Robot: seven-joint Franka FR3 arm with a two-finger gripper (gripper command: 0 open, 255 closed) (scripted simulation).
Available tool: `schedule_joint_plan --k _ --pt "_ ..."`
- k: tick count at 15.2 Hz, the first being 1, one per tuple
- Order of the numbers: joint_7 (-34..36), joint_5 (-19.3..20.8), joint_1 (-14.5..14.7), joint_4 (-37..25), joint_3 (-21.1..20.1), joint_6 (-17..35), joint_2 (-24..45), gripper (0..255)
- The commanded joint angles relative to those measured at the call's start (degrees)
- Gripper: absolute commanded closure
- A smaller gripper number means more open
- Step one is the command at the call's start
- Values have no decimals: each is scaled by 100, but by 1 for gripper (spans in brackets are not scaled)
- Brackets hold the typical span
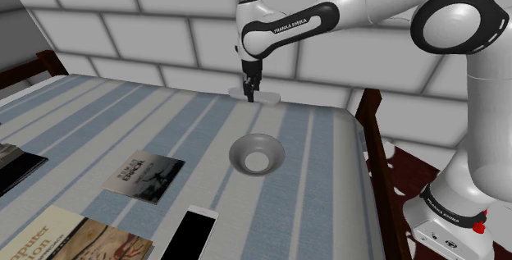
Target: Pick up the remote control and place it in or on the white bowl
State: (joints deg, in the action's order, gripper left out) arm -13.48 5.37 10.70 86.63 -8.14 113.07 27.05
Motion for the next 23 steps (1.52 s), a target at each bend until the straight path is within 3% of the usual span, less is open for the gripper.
schedule_joint_plan --k 1,10,16,23 --pt "-5 -11 1 -73 -6 -135 -63 255" --pt "-38 -39 10 -579 -20 -758 -182 255" --pt "521 -101 312 729 -227 -360 -1079 255" --pt "1227 -203 704 1789 -534 -103 -1870 255"
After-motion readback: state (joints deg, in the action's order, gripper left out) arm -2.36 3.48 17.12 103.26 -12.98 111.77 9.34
